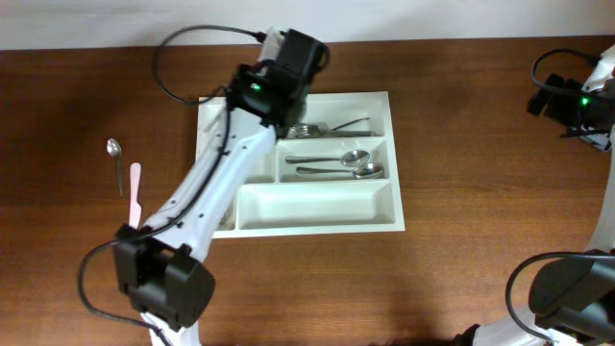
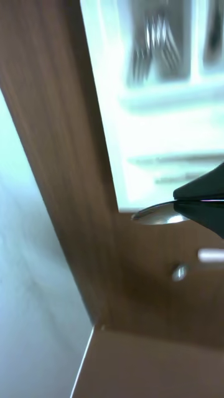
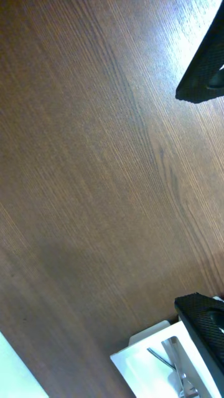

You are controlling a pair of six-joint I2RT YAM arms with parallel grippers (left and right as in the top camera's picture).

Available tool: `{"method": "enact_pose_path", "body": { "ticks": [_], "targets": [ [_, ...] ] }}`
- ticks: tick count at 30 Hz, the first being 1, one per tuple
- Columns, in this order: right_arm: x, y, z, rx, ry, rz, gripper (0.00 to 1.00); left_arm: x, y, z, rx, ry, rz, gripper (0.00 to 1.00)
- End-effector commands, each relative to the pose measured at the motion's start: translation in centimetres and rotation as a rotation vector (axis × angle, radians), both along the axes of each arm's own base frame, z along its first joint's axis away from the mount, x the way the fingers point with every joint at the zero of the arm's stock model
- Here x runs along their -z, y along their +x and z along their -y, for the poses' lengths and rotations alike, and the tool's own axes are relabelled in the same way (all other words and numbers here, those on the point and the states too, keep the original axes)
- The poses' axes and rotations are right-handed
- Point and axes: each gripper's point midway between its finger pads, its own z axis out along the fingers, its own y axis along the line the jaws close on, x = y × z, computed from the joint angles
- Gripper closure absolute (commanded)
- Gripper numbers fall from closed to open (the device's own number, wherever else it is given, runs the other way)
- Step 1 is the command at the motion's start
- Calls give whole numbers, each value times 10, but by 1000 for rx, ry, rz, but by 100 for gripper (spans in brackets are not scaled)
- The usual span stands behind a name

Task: Pack container
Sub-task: 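Carry the spoon over the tray and lower it into the left compartment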

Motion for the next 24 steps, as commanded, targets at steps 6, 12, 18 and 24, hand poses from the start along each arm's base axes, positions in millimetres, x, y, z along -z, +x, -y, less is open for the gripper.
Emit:
{"method": "enact_pose_path", "body": {
  "ticks": [6, 12, 18, 24],
  "targets": [
    [-4, -1, 1, 0, -13, 5, 1, 104, 18, 40, -63, -72, -83, 98],
    [-4, -1, 1, 0, -13, 5, 2, 147, 19, 34, -149, -48, -102, 98],
    [-4, -1, 1, 0, -13, 5, 1, 157, 19, 27, -188, -19, -97, 98],
    [-4, -1, 1, 0, -13, 5, 1, 159, 15, 17, -251, -12, -84, 98]
  ]
}}
